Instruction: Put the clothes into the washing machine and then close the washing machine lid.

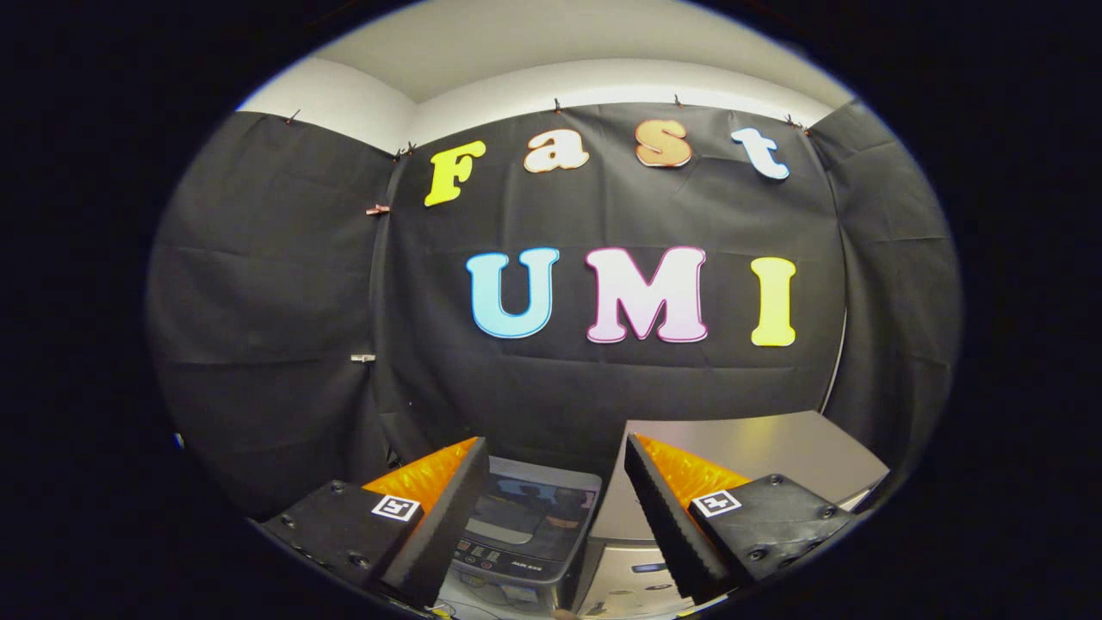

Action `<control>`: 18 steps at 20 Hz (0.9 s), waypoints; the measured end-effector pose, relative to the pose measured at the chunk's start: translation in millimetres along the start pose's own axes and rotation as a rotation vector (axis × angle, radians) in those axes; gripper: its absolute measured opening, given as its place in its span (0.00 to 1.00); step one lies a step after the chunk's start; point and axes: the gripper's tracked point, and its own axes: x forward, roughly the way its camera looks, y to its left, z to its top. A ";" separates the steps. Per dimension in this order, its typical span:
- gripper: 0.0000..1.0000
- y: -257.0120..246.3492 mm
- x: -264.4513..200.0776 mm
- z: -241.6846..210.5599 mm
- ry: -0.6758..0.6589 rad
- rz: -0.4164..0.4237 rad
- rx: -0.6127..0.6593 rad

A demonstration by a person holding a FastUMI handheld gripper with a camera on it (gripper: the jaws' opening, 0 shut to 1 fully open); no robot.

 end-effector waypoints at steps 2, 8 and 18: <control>0.99 -6.1 -17.1 10.2 -0.030 0.008 -0.008; 0.99 -45.9 -60.7 6.8 -0.030 -0.049 -0.051; 0.98 -68.8 -121.1 24.4 -0.114 -0.118 -0.052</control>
